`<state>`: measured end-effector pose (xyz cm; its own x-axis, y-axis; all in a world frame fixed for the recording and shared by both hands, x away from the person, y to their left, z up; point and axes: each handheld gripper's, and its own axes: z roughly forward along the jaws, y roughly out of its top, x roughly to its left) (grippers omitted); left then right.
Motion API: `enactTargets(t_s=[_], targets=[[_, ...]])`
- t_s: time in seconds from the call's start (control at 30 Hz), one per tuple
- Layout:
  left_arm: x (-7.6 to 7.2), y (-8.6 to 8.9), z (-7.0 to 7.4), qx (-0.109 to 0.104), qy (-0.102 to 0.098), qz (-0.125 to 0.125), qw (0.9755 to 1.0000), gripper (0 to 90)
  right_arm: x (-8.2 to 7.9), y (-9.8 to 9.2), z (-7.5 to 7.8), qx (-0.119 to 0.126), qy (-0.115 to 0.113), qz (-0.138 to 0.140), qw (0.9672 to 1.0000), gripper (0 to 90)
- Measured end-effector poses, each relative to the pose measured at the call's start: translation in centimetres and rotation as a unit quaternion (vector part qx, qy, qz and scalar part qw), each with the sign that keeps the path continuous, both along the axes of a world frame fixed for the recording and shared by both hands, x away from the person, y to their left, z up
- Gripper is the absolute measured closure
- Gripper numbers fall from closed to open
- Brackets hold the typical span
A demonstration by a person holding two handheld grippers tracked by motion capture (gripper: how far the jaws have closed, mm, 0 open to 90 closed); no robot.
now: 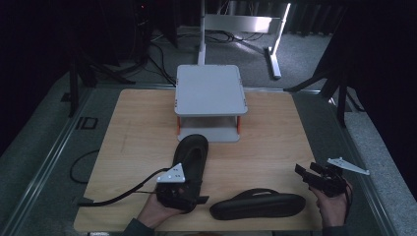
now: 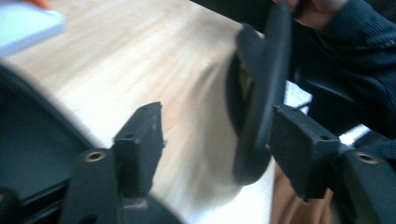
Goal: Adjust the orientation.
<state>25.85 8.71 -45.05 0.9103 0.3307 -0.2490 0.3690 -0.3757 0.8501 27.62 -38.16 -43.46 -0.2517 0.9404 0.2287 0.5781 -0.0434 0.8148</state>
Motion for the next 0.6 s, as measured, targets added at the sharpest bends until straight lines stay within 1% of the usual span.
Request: enactTargets(t_s=[0.07,0.1,0.17,0.2,0.27,0.3,0.37,0.4,0.47,0.5,0.53,0.57,0.6], targets=[[-0.1,-1.0,-0.3,-0.008,0.009,-0.024,0.9996,32.3,0.0,0.1,0.0,0.001,-0.001,0.0,1.0,29.2],[-0.2,-1.5,-0.5,-0.005,0.012,-0.035,0.9993,31.9,0.1,0.2,-0.1,0.002,0.001,0.0,1.0,29.1],[-0.4,-2.5,-0.9,0.008,0.007,-0.051,0.9986,29.4,0.3,0.3,-0.2,0.0,0.003,0.002,1.0,29.1],[-0.4,-2.9,-1.2,0.011,0.011,-0.059,0.9982,29.3,0.3,0.3,-0.3,-0.001,0.003,0.002,1.0,29.2],[-0.6,-3.6,-1.7,0.027,0.01,-0.066,0.9974,29.4,0.4,0.5,-0.5,0.0,0.005,0.003,1.0,29.1],[-0.6,-3.7,-2.0,0.026,0.014,-0.07,0.9971,29.4,0.4,0.5,-0.5,0.0,0.006,0.003,1.0,29.1],[-0.6,-3.9,-2.6,0.033,0.018,-0.067,0.997,32.8,0.5,0.5,-0.6,0.001,0.007,0.002,1.0,29.1],[-0.6,-4.0,-2.8,0.036,0.02,-0.07,0.9967,34.1,0.5,0.4,-0.7,0.001,0.007,0.002,1.0,29.2],[-0.6,-4.1,-2.9,0.038,0.021,-0.07,0.9966,39.0,0.5,0.4,-0.7,0.002,0.007,0.0,1.0,29.1],[-0.6,-4.1,-2.9,0.038,0.021,-0.07,0.9966,43.0,0.5,0.4,-0.7,0.002,0.007,0.0,1.0,29.1],[-0.4,-4.2,-3.0,0.042,0.026,-0.069,0.9964,43.0,0.6,0.3,-0.8,0.003,0.008,-0.001,1.0,29.2],[-0.4,-4.2,-3.0,0.043,0.024,-0.07,0.9963,50.7,0.6,0.3,-0.9,0.002,0.009,-0.002,1.0,29.1],[-0.4,-4.1,-3.0,0.041,0.021,-0.072,0.9964,53.6,0.6,0.3,-1.0,0.002,0.01,-0.003,0.9999,29.1]])
